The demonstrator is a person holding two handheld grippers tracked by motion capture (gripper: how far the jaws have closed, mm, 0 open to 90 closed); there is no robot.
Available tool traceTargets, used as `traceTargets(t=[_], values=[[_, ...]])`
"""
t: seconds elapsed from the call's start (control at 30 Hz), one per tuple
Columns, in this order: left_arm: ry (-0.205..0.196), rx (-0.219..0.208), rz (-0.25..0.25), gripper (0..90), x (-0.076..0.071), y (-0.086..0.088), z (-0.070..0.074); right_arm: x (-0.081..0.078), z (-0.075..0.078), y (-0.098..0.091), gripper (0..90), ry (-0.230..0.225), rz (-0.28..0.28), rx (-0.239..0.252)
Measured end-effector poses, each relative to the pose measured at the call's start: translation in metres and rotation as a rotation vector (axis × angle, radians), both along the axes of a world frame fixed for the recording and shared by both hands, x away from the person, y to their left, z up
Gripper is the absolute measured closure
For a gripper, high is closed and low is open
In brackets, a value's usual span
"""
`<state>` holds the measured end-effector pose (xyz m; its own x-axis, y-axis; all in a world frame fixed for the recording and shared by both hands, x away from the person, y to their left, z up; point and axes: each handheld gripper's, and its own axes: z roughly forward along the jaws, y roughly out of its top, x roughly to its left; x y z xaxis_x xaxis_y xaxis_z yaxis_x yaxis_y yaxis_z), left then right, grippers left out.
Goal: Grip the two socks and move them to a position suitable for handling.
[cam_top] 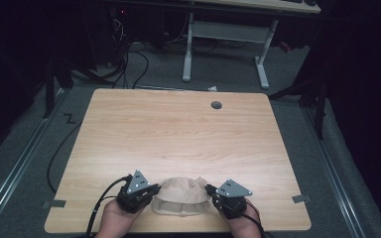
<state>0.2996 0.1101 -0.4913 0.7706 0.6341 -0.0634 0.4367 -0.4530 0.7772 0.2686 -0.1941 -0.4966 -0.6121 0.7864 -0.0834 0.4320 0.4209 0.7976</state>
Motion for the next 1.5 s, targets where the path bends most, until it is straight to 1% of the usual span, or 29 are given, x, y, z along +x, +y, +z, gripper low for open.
traceTargets(t=[0.2, 0.33, 0.43, 0.5, 0.63, 0.8, 0.87, 1.0, 1.17, 1.33, 1.5], values=[[0.025, -0.007, 0.0, 86.3, -0.005, 0.004, -0.002, -0.003, -0.002, 0.001, 86.2, 0.002, 0.014, 0.001], [0.029, 0.016, -0.02, 86.3, -0.012, 0.003, -0.004, -0.005, -0.004, 0.002, 86.2, 0.02, 0.013, -0.003], [0.032, 0.023, -0.023, 86.3, -0.016, 0.003, -0.005, -0.006, -0.006, 0.001, 86.2, 0.026, 0.019, -0.008], [0.026, 0.048, -0.026, 86.3, -0.019, 0.003, -0.007, -0.007, -0.007, 0.003, 86.2, 0.031, 0.024, -0.01], [0.031, 0.063, -0.032, 86.3, -0.022, 0.003, -0.009, -0.009, -0.009, 0.005, 86.2, 0.041, 0.034, -0.019], [0.054, 0.092, -0.043, 86.0, -0.023, 0.0, -0.015, -0.009, -0.014, 0.004, 86.1, 0.079, 0.043, -0.023], [0.055, 0.104, -0.044, 85.4, -0.022, -0.001, -0.016, -0.009, -0.016, 0.004, 86.0, 0.1, 0.046, -0.027], [0.059, 0.097, -0.034, 79.9, -0.021, 0.0, -0.016, -0.007, -0.018, 0.003, 85.1, 0.115, 0.045, -0.022], [0.054, 0.079, -0.015, 69.5, -0.02, 0.001, -0.015, -0.006, -0.017, 0.001, 76.6, 0.123, 0.038, 0.005], [0.049, 0.064, -0.009, 64.5, -0.019, 0.002, -0.014, -0.005, -0.015, -0.001, 71.7, 0.107, 0.028, 0.023], [0.043, 0.044, 0.005, 60.9, -0.017, 0.006, -0.012, -0.003, -0.012, -0.004, 68.8, 0.087, 0.016, 0.043]])
